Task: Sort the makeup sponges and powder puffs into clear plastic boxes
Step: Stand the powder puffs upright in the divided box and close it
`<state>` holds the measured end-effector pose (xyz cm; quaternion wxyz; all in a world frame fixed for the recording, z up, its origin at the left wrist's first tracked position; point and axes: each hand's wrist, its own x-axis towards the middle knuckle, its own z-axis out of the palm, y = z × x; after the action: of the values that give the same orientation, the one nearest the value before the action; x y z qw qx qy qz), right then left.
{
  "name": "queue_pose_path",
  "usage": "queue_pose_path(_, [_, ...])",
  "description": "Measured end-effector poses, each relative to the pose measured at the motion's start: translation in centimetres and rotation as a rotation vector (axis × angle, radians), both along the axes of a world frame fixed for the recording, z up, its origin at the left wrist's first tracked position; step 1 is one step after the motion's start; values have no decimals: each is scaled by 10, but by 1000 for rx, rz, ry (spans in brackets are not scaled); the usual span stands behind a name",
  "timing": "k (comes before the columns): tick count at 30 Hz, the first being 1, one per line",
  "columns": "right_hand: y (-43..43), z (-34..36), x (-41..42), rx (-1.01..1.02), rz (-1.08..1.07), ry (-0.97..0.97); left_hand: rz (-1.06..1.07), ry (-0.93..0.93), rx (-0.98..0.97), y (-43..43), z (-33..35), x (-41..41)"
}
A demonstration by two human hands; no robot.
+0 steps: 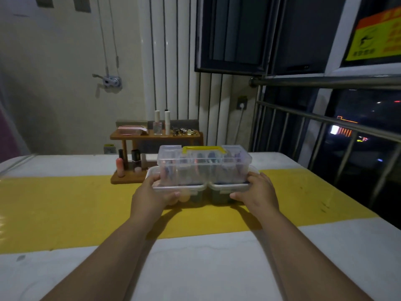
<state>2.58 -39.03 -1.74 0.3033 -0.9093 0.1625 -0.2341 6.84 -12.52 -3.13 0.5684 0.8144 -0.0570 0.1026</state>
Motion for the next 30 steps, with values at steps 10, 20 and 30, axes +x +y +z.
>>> queue_pose_path(10, [-54,3,-8,27,5,-11,6,-18,1,-57,-5,2])
queue_pose_path(20, [-72,-3,-4,29,-17,-25,15,-84,18,-75,-12,4])
queue_pose_path(30, [-63,4,-13,-206,-158,166,55,-105,23,-79,-22,9])
